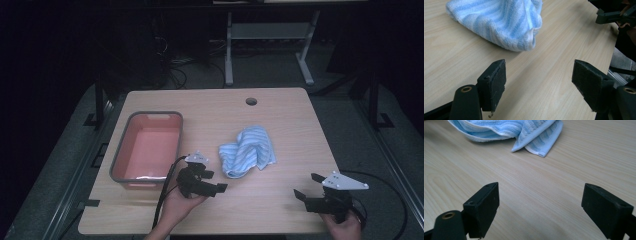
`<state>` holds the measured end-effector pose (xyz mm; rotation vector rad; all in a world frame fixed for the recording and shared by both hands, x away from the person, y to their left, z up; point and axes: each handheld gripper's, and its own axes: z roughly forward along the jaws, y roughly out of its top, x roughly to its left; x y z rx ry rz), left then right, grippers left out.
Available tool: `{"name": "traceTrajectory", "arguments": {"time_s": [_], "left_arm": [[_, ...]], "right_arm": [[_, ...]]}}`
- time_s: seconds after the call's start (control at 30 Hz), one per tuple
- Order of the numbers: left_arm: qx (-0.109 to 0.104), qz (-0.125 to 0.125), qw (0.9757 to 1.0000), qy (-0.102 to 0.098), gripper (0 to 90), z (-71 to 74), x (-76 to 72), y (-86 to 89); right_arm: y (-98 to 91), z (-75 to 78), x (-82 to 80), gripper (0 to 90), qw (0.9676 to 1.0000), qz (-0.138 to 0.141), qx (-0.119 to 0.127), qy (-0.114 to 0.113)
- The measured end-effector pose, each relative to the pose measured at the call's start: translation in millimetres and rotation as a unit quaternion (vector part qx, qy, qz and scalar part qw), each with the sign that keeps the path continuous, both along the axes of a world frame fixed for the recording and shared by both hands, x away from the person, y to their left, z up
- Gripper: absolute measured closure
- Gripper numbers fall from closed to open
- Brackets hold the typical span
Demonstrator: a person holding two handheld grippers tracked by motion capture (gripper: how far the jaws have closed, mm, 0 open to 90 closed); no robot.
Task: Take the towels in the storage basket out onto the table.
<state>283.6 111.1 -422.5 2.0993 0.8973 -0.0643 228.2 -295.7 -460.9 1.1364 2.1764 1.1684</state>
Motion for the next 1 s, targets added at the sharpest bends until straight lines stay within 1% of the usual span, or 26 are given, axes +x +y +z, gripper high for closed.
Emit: {"name": "traceTrajectory", "arguments": {"time_s": [0.07,0.13,0.23,0.4,0.5,0.6,0.63,0.7,0.73,0.8,0.83,0.9,0.97,1.0], "left_arm": [[0.002,0.001,1.0,-0.002,27.3,-0.8,-1.8,1.4],[-0.002,0.0,1.0,0.002,27.3,-2.0,-3.8,3.3],[0.0,0.001,1.0,0.002,27.3,-3.5,-7.1,5.3],[-0.002,0.003,1.0,0.003,27.3,-6.8,-13.7,10.6],[0.003,0.001,1.0,0.002,27.3,-8.5,-18.0,12.3],[-0.003,0.002,1.0,0.005,27.3,-10.9,-22.2,14.5],[-0.009,0.001,0.9999,0.008,27.3,-11.9,-23.4,15.8],[-0.027,0.0,0.9994,0.02,27.3,-15.2,-26.0,18.5],[-0.031,0.0,0.9993,0.023,27.4,-17.3,-27.8,19.6],[-0.015,-0.006,0.9997,0.016,27.3,-19.4,-31.0,20.0],[-0.01,-0.008,0.9998,0.014,27.2,-19.1,-31.6,19.8],[-0.016,-0.009,0.9998,0.01,27.2,-18.5,-32.7,18.8],[-0.013,-0.01,0.9999,0.005,27.0,-18.5,-32.7,16.7],[-0.008,-0.012,0.9999,0.002,26.8,-18.3,-32.9,15.8]], "right_arm": [[0.0,0.1,-0.1,14.3,1.0,0.0,-0.001,0.0],[-0.1,0.2,-0.3,14.2,1.0,0.0,-0.001,-0.001],[0.5,0.0,-0.7,14.2,1.0,0.001,-0.001,0.0],[2.0,0.1,-1.0,14.2,1.0,0.003,-0.003,0.0],[2.9,0.0,-0.8,14.2,1.0,0.004,-0.004,0.0],[3.6,0.0,-1.1,14.3,1.0,0.004,-0.005,0.001],[3.7,-0.1,-1.2,14.3,1.0,0.005,-0.005,0.001],[3.9,0.0,-1.8,14.3,1.0,0.004,-0.004,0.0],[4.2,0.4,-2.4,14.2,1.0,0.004,-0.002,0.0],[4.4,1.5,-3.7,14.2,1.0,0.006,-0.001,-0.004],[4.3,2.0,-3.9,14.2,0.9999,0.008,-0.002,-0.007],[4.5,2.9,-5.0,14.2,0.9999,0.011,-0.003,-0.009],[4.0,3.3,-6.1,14.3,0.9998,0.014,-0.004,-0.012],[3.4,3.2,-6.3,14.3,0.9998,0.016,-0.004,-0.013]]}}
